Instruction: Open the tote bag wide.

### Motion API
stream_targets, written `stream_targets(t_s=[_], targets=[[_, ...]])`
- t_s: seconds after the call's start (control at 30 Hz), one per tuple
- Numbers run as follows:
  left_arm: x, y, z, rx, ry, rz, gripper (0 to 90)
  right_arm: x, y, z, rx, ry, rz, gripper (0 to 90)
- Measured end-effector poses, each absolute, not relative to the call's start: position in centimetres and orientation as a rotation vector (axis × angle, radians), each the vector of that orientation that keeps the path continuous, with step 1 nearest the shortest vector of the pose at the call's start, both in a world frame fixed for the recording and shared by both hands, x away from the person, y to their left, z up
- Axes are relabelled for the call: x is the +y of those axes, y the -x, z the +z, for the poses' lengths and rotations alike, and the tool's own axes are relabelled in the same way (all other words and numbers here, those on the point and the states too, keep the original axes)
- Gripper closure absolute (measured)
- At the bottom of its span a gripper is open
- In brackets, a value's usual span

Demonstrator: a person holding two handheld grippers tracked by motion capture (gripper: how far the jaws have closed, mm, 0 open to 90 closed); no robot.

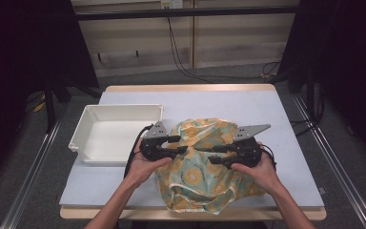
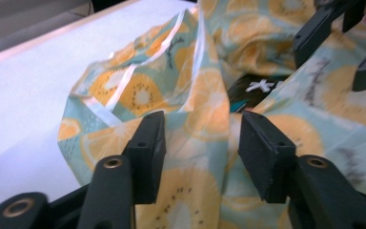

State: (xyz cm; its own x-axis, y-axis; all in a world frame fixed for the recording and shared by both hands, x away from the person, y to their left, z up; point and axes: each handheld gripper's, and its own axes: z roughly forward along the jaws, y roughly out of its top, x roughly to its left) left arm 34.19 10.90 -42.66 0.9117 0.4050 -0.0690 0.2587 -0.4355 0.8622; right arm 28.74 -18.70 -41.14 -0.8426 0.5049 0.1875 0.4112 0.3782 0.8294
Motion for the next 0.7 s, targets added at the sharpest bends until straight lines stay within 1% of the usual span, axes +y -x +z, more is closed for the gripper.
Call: stream_targets(t_s=[0.03, 0.1, 0.2, 0.23, 0.27, 0.3, 0.33, 0.37, 0.4, 0.47, 0.5, 0.53, 0.57, 0.63, 0.7], targets=[[10.7, -34.3, -42.8, 0.469, -2.051, 0.171, 48.6, -18.6, -28.9, -41.2, 2.524, -0.839, 1.461, 53.5], [10.0, -34.5, -43.3, 0.449, -2.069, 0.157, 45.3, -18.3, -29.3, -41.6, 2.53, -0.854, 1.439, 52.4], [9.6, -34.6, -43.6, 0.447, -2.092, 0.16, 45.9, -17.9, -29.4, -42.0, 2.539, -0.848, 1.413, 51.1], [9.5, -34.9, -43.6, 0.453, -2.096, 0.145, 49.4, -17.8, -29.4, -42.1, 2.548, -0.838, 1.409, 51.2], [9.6, -34.9, -43.5, 0.429, -2.109, 0.131, 58.9, -17.6, -29.5, -42.2, 2.554, -0.843, 1.404, 53.0], [9.6, -34.9, -43.5, 0.429, -2.109, 0.131, 73.5, -17.5, -29.5, -42.3, 2.559, -0.841, 1.404, 56.9], [9.8, -35.1, -43.5, 0.413, -2.114, 0.134, 77.8, -17.4, -29.5, -42.4, 2.57, -0.837, 1.402, 61.3], [9.8, -35.2, -43.4, 0.442, -2.124, 0.137, 77.8, -17.4, -29.5, -42.4, 2.57, -0.837, 1.402, 61.3], [10.0, -35.6, -43.1, 0.463, -2.121, 0.115, 88.9, -17.4, -29.3, -42.5, 2.573, -0.828, 1.409, 73.9], [10.1, -35.9, -42.6, 0.473, -2.114, 0.101, 90.0, -17.6, -29.0, -42.5, 2.585, -0.799, 1.47, 85.1], [10.1, -35.9, -42.6, 0.473, -2.114, 0.101, 90.0, -17.6, -29.0, -42.5, 2.585, -0.799, 1.47, 85.1], [10.4, -36.4, -42.2, 0.478, -2.063, 0.066, 90.0, -17.9, -28.6, -42.3, 2.584, -0.778, 1.515, 89.4], [10.4, -36.4, -42.2, 0.478, -2.063, 0.066, 90.0, -17.9, -28.6, -42.3, 2.584, -0.778, 1.515, 89.4], [11.0, -37.1, -41.7, 0.503, -2.01, 0.041, 90.0, -18.2, -28.0, -42.1, 2.584, -0.751, 1.539, 89.9], [11.3, -37.6, -41.3, 0.525, -1.992, 0.051, 90.0, -18.6, -27.1, -41.8, 2.589, -0.715, 1.572, 90.0]])
